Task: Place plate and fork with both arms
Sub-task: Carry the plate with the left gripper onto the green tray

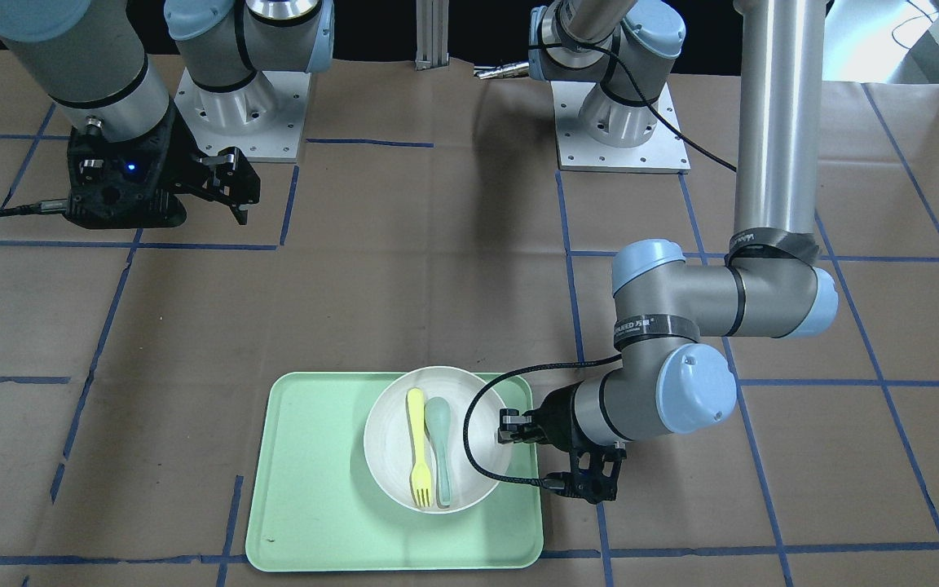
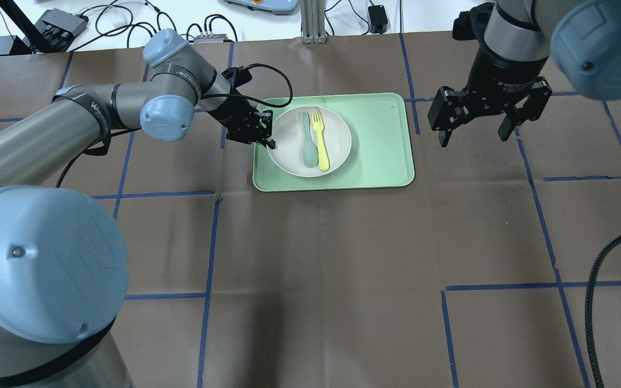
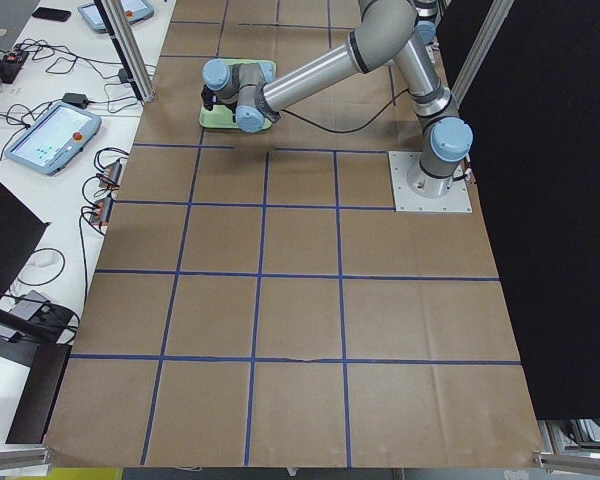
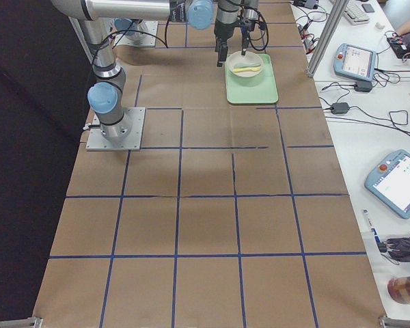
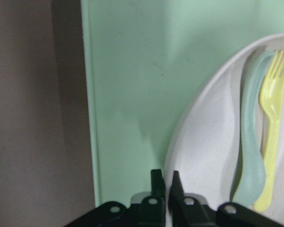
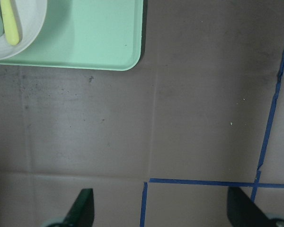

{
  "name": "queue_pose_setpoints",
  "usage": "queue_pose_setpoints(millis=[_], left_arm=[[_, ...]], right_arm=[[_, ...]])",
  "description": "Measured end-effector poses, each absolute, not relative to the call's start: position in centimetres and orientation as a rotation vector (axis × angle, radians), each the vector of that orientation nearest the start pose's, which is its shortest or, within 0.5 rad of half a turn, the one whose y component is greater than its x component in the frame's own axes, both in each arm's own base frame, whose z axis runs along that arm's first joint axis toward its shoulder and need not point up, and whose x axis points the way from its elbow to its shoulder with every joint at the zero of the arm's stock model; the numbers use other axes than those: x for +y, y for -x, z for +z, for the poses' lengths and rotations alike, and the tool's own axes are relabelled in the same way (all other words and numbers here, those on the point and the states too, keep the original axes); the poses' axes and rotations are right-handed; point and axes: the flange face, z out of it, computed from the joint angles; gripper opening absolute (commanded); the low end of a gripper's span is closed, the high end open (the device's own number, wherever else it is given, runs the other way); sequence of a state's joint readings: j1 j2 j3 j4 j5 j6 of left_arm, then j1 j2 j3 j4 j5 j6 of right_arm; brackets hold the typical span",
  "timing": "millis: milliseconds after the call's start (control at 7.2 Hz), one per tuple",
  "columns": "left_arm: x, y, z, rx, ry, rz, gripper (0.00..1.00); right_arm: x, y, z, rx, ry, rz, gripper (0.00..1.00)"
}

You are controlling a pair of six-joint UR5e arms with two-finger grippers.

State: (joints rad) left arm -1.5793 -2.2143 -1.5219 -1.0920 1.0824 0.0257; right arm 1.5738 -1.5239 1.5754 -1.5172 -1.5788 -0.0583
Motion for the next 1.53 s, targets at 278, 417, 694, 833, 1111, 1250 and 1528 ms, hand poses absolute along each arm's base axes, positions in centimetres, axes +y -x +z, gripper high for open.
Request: queue_pose_setpoints(millis=[278, 417, 694, 833, 1111, 1250, 1528], left_arm=[[-68.4, 19.3, 17.5, 3.638, 0.001, 0.185, 0.01], [-69.4, 20.1, 17.5, 3.639, -0.001, 0.171, 0.01], [-69.9, 21.4, 17.3, 3.633, -0.026, 0.166, 0.03], [-70.0, 21.5, 17.4, 3.634, -0.031, 0.159, 0.03], [-70.4, 21.4, 17.9, 3.640, -0.053, 0.128, 0.07], [-70.5, 21.2, 18.0, 3.642, -0.058, 0.112, 0.10], [-70.9, 20.8, 18.1, 3.645, -0.060, 0.078, 0.16]], right_arm=[[-50.0, -13.4, 45.7, 3.141, 0.097, 0.166, 1.00], [-50.0, -13.4, 45.7, 3.142, 0.097, 0.166, 1.00], [-50.1, -13.3, 45.7, 3.142, 0.127, 0.169, 1.00], [-50.1, -13.2, 45.6, 3.140, 0.143, 0.169, 1.00], [-50.1, -13.2, 45.6, 3.138, 0.146, 0.170, 1.00], [-50.1, -13.2, 45.6, 3.137, 0.139, 0.170, 1.00], [-50.1, -13.3, 45.6, 3.136, 0.132, 0.169, 1.00]])
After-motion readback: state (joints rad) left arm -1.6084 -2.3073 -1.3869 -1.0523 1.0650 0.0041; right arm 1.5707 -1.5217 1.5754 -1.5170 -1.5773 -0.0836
